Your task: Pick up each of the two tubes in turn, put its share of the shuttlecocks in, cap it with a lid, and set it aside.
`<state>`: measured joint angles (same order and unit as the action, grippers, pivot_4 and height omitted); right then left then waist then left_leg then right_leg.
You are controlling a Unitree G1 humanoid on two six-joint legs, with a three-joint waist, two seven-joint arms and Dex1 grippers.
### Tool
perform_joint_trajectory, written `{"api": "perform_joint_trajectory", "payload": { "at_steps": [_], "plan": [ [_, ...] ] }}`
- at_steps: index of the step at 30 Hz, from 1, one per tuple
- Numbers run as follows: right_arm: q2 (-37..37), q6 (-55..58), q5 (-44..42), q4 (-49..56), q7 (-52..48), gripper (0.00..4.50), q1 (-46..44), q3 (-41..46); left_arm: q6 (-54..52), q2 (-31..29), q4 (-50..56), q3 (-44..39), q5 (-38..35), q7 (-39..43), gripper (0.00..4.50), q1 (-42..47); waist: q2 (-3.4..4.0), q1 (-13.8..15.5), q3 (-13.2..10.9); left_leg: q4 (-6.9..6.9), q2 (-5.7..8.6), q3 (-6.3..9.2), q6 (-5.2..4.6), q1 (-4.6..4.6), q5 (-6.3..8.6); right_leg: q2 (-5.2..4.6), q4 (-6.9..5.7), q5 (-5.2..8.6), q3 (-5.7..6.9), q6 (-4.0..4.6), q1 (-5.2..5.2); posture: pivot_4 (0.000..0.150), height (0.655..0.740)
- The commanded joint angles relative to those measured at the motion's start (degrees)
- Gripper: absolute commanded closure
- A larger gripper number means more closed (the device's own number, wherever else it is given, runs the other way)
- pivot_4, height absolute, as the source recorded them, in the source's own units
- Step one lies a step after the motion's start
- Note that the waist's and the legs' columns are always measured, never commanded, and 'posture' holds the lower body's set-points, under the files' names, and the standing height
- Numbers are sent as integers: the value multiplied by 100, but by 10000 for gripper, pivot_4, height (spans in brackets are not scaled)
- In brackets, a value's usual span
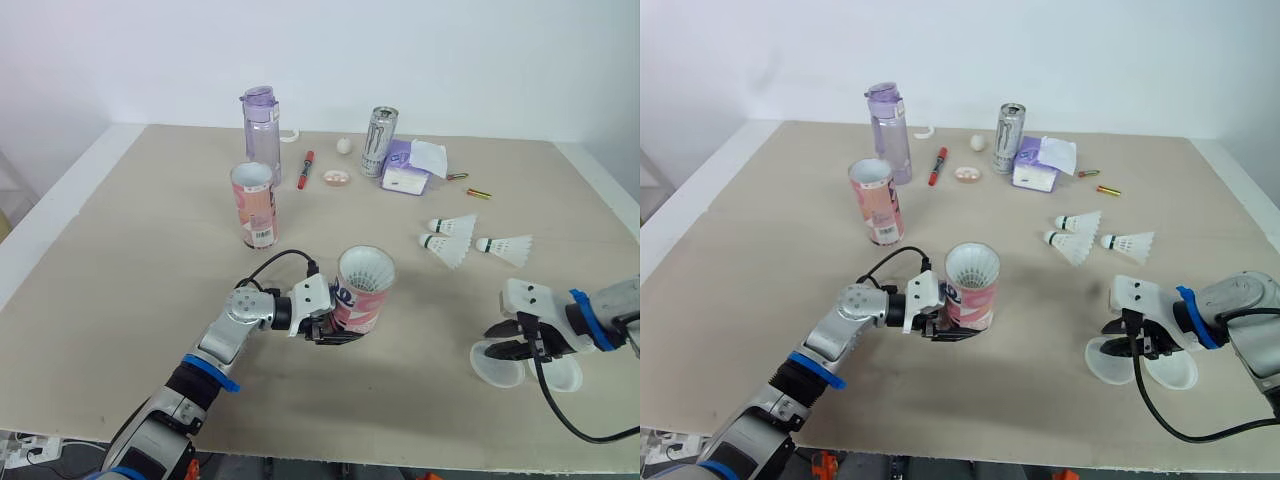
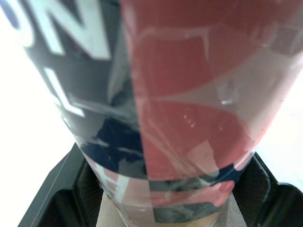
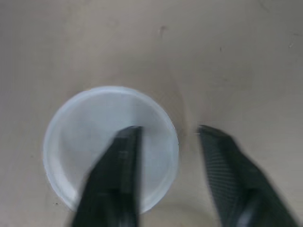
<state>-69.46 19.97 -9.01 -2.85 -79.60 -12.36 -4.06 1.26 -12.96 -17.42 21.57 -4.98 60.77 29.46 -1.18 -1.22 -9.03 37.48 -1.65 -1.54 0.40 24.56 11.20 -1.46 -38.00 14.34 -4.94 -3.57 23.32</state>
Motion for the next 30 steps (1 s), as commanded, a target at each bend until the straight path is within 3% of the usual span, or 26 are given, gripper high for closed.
{"api": "perform_joint_trajectory", "payload": {
  "at_steps": [1, 2, 10, 17, 22, 30],
  "plan": [
    [21, -190, 94, -56, -1, 40189, -10, 1, -66, -89, -179, 115, 153, 54, 11865, -59, 0, 0, 0, 0, 0, 0, 0, -1, 0, 0, 0, 0, 0, 0, 0, 1500, 7400],
    [33, -250, 107, -69, 8, 44545, 6, 6, -62, -93, -189, 111, 156, 52, 11865, -50, -1, 0, 0, 0, 0, 0, 0, -1, 0, 0, 0, 0, 0, 0, -1, 1500, 7400],
    [211, -488, -460, 301, -212, 44545, -306, 389, -75, -144, -320, 62, 147, 101, 11865, 8, -3, -10, 3, 0, -2, -1, 0, -13, 0, 2, 0, -4, -1, 5, -9, 1500, 7400],
    [495, -452, -1179, 698, -493, 44545, -2223, 503, -50, -153, -459, 46, 180, 92, 11865, 81, -16, -57, -2, 0, -1, 4, 0, -22, 0, 7, -1, -11, -5, 7, -13, 1500, 7400],
    [1297, -290, -1263, 738, -524, 44545, -4094, 1, -48, -106, -519, 67, 190, 44, 11865, 133, -13, -71, 0, -7, -5, -3, 1, -17, 0, 7, 1, -15, -11, 14, -2, 1500, 7400],
    [2225, -470, -1111, 811, -693, 44545, -4525, -747, -50, -122, -516, 96, 250, -32, 11865, 98, -21, -35, 1, -6, -11, -2, 1, -11, 0, 2, 0, -10, -4, 18, 0, 1500, 7400]
  ]
}}
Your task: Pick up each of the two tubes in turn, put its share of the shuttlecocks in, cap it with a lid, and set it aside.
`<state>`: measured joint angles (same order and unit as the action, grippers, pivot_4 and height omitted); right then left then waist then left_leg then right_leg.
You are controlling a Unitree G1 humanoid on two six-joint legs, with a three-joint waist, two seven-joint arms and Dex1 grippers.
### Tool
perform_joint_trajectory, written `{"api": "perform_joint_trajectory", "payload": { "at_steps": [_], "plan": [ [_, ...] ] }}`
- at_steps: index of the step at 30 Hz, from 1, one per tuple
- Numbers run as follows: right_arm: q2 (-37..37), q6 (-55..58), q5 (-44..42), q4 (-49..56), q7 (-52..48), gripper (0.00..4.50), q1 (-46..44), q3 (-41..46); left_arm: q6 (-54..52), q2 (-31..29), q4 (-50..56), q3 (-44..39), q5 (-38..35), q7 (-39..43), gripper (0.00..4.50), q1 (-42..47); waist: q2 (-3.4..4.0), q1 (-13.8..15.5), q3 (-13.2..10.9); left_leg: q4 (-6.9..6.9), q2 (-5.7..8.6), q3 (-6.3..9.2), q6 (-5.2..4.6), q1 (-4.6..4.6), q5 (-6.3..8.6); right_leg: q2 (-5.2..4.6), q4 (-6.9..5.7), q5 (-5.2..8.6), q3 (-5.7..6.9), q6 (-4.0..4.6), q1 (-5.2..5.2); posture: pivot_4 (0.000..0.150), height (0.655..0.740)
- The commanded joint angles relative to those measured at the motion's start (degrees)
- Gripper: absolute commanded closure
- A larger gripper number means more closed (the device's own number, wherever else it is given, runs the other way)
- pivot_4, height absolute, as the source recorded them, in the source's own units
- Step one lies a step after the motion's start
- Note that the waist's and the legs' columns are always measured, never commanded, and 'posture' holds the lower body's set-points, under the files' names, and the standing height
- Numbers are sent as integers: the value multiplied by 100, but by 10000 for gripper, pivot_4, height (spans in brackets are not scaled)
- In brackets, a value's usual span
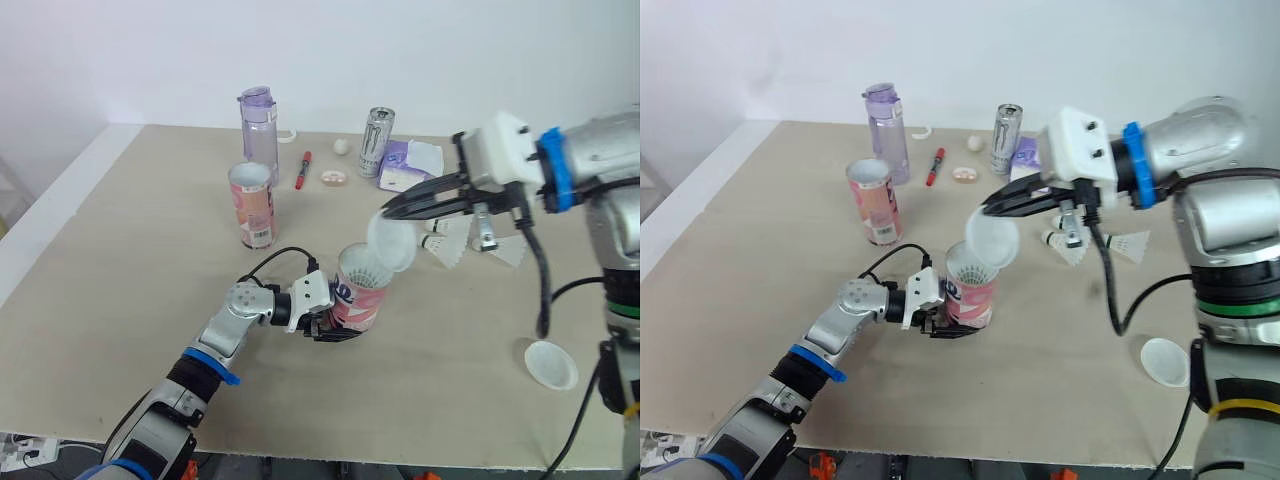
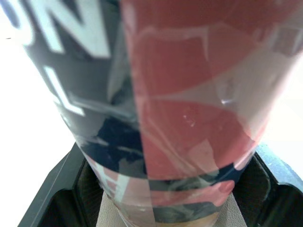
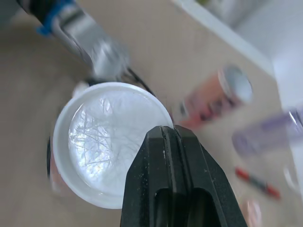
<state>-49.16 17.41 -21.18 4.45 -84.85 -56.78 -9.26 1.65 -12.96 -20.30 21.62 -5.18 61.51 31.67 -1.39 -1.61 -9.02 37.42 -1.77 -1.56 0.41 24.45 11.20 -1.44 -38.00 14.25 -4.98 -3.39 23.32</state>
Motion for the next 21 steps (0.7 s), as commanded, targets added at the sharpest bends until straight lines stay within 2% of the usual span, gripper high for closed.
{"api": "perform_joint_trajectory", "payload": {
  "at_steps": [1, 5, 12, 21],
  "plan": [
    [204, -280, 166, 34, -200, 44545, -73, -270, -92, -132, -218, 89, 273, -112, 11865, -140, 0, 7, 0, 0, 0, -1, 0, 1, 0, 0, 0, 0, -1, 1, 1, 1500, 7400],
    [207, -422, 267, -142, -287, 44545, -140, -325, -111, -168, -165, 84, 277, -124, 11865, -199, 1, 13, 0, 0, 0, -1, 0, 4, 0, 0, 0, -15, 3, 28, 5, 1500, 7400],
    [126, -620, 418, -405, -522, 44545, -354, -338, -142, -196, -155, 77, 292, -173, 11865, -222, 1, 14, 0, 0, -3, -1, 0, 2, 0, 1, 0, -15, 6, 28, 5, 1500, 7400],
    [191, -788, 588, -353, -660, 44545, -97, -564, -134, -165, -235, 84, 286, -203, 11865, -156, 1, 14, 0, -1, -7, -2, 0, 0, 0, 1, 0, -13, 10, 29, 7, 1500, 7400]
  ]
}}
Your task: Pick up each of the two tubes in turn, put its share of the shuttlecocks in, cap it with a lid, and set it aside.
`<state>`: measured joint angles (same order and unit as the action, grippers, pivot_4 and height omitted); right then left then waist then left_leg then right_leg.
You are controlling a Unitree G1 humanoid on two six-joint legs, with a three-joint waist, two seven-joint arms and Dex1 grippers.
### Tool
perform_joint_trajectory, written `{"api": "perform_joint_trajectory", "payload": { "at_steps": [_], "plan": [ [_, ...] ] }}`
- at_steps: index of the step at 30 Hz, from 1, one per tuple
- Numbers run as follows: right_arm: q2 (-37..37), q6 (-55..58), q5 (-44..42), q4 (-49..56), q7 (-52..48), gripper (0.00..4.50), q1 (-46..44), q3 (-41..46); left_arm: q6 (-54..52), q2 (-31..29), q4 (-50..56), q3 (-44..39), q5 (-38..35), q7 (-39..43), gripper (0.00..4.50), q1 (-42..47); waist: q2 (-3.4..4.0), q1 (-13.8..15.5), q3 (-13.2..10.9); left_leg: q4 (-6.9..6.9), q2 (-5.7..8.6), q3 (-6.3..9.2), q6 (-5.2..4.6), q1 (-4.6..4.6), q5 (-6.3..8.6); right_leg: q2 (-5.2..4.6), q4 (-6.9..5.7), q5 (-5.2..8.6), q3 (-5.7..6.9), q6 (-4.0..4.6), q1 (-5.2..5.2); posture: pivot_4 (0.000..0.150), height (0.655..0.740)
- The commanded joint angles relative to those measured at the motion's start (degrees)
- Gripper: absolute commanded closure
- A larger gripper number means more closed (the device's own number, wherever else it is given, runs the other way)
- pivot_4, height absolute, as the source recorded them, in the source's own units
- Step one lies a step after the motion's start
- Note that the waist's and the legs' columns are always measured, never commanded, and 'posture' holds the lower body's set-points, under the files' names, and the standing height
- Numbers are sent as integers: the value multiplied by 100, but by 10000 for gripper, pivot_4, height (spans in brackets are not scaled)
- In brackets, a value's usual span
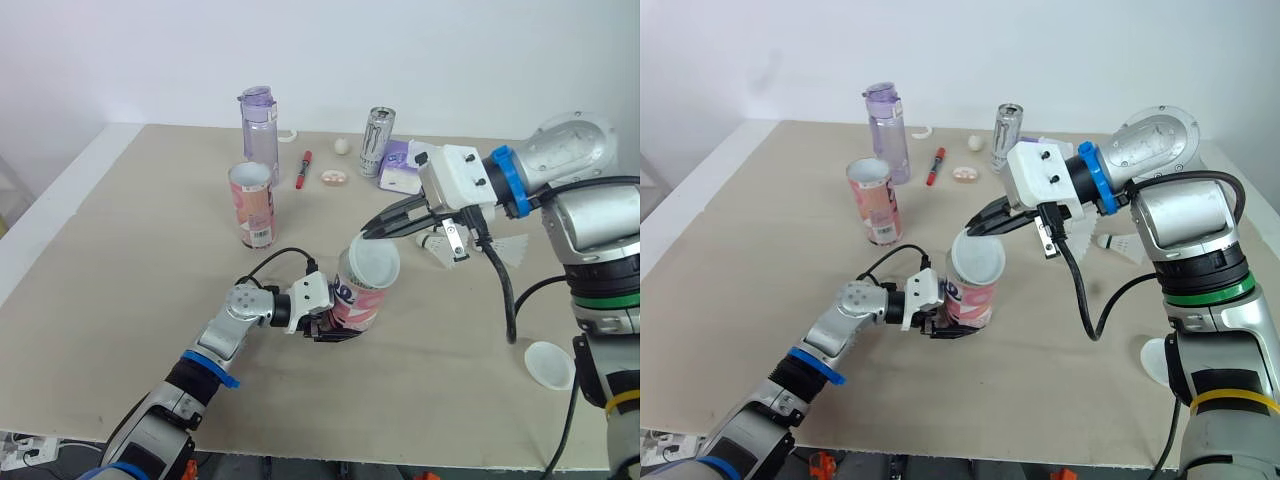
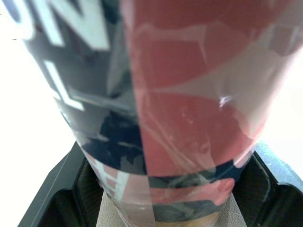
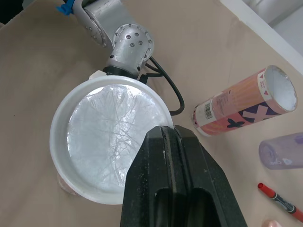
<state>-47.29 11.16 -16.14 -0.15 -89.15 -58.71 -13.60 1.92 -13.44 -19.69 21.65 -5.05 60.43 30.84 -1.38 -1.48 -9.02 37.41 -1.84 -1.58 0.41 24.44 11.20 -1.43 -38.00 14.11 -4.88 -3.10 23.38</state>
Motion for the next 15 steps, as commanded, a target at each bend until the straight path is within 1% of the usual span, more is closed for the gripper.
{"api": "perform_joint_trajectory", "payload": {
  "at_steps": [1, 15],
  "plan": [
    [24, -194, 104, 99, -241, 44545, 112, -156, -164, -119, -299, 76, 269, -96, 11865, -71, 0, 0, 0, 0, 0, 0, 0, 0, 0, 0, 0, 0, 0, 0, 0, 1500, 7400],
    [320, -681, 382, -230, -272, 44545, 51, -390, -274, -181, -217, 1, 220, -151, 11865, -105, 0, 0, 0, -1, -3, 1, 0, -1, 0, 1, 0, 2, 4, 3, -1, 1500, 7400]
  ]
}}
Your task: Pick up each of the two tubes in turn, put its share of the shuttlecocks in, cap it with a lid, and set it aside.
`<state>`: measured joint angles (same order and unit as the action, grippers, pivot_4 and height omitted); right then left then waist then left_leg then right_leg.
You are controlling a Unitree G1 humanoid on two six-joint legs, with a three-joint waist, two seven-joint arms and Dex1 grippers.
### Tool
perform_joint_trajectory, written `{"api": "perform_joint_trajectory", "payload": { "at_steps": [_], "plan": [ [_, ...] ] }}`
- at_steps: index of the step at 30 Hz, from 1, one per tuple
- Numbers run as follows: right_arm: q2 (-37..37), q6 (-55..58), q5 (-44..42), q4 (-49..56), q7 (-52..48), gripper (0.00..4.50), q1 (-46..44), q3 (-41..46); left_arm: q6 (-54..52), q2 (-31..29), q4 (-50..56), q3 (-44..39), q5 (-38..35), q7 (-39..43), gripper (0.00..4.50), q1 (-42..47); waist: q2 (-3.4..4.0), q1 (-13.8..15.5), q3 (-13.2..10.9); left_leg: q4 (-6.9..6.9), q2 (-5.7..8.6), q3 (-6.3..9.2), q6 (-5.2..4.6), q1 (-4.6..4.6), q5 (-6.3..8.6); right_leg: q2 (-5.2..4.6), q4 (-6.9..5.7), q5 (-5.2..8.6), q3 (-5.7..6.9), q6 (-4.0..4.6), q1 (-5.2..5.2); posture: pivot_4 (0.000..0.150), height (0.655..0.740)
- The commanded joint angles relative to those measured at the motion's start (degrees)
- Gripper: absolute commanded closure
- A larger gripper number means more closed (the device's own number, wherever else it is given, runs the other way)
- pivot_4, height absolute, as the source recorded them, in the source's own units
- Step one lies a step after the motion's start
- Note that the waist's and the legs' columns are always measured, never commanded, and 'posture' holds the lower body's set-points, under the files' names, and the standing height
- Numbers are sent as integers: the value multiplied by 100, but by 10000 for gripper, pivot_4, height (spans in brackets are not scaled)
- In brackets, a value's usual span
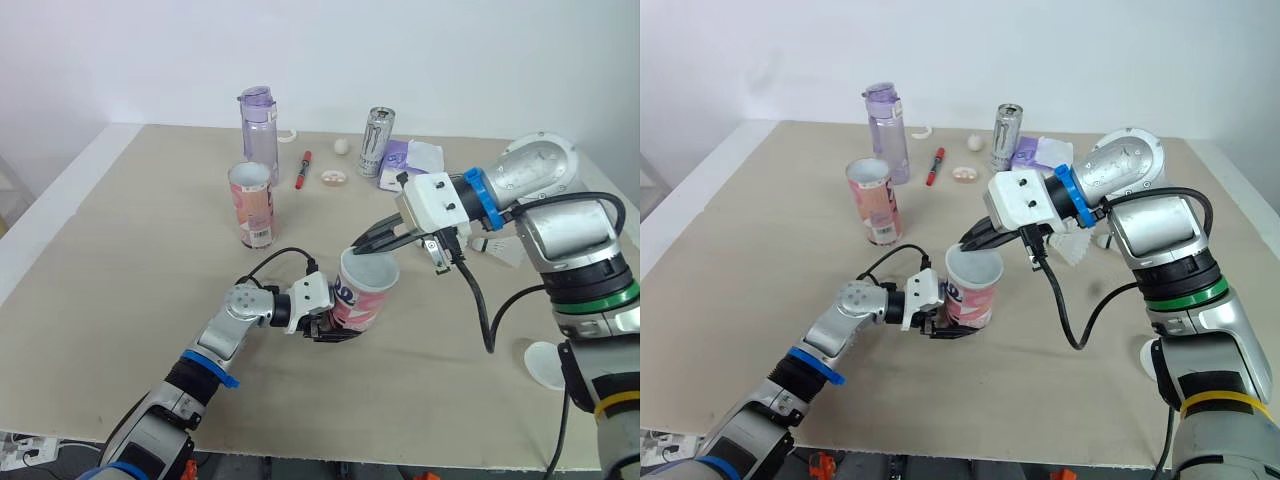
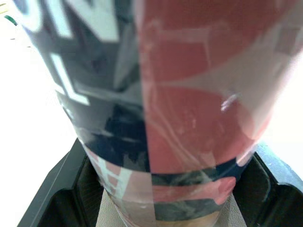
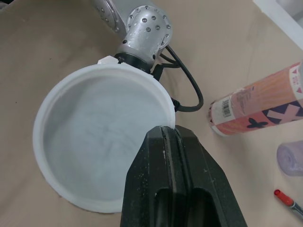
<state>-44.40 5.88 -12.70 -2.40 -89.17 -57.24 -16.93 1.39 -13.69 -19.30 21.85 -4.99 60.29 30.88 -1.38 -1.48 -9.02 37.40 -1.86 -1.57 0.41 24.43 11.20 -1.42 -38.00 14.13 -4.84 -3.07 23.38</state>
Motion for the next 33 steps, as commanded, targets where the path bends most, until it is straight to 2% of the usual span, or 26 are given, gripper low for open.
{"api": "perform_joint_trajectory", "payload": {
  "at_steps": [1, 2, 5, 9, 15, 17, 18, 19, 20, 27, 33],
  "plan": [
    [37, -179, 55, -41, -269, 38337, -113, -59, -237, -157, -251, -25, 207, -137, 11865, -101, 0, 0, 0, 0, 0, 0, 0, -1, 0, 0, 0, 0, 0, 0, 0, 1500, 7400],
    [42, -222, 68, -73, -255, 38011, -127, -44, -251, -156, -249, -27, 202, -137, 11865, -95, 0, 0, 0, 0, -1, -1, 0, -1, 0, 0, 0, 0, 0, 0, 0, 1500, 7400],
    [79, -393, 97, -166, -150, 27564, -189, 42, -244, -154, -267, -21, 199, -133, 11865, -95, 0, 0, 0, 0, -2, -1, 0, -2, 0, 0, 0, 0, 1, -1, 0, 1500, 7400],
    [59, -190, -79, -274, -27, 27564, -345, 307, -254, -152, -270, -13, 197, -119, 11865, -101, 0, 0, 0, 0, -4, -2, 0, -5, 0, 0, 0, -1, 2, 0, -1, 1500, 7400],
    [-87, 1410, -1073, 47, 357, 27564, -310, 1049, -284, -173, -276, -44, 176, -107, 11865, -58, 0, 1, -1, 0, -10, 0, 0, -4, 0, -1, 0, -13, 1, 19, 3, 1500, 7400],
    [-106, 1691, -1252, 359, 429, 34283, 49, 1112, -306, -163, -259, -62, 153, -111, 11865, -42, -2, 2, 0, -2, -13, 0, 0, -4, 0, -2, 0, -18, 0, 31, 3, 1500, 7400],
    [-109, 1786, -1265, 494, 491, 40224, 207, 1093, -314, -161, -252, -65, 148, -112, 11865, -38, -2, 2, 0, -4, -13, 1, 0, -4, 0, -2, 1, -16, 3, 31, 2, 1500, 7400],
    [-111, 1840, -1247, 620, 525, 40224, 362, 1027, -317, -160, -252, -66, 143, -108, 11865, -32, -2, 1, 0, -4, -13, 1, 0, -4, 0, -2, 1, -15, 4, 32, 1, 1500, 7400],
    [-110, 1894, -1221, 710, 558, 44130, 464, 955, -319, -161, -255, -69, 139, -104, 11865, -25, -2, 0, 0, -3, -14, 0, 0, -4, 0, -1, 1, -14, 3, 31, 3, 1500, 7400],
    [-235, 1929, -681, 942, 493, 44664, 897, 257, -342, -151, -267, -74, 133, -116, 11865, -2, -1, -3, -1, -5, -16, -2, 0, -4, 0, 4, 1, -4, 3, 7, 8, 1500, 7400],
    [-279, 1564, -137, 711, 443, 44664, 912, -160, -357, -158, -235, -68, 133, -129, 11865, -32, -4, -2, 1, -5, -14, -3, 0, -4, 0, 2, 2, -1, 4, 2, 7, 1500, 7400]
  ]
}}
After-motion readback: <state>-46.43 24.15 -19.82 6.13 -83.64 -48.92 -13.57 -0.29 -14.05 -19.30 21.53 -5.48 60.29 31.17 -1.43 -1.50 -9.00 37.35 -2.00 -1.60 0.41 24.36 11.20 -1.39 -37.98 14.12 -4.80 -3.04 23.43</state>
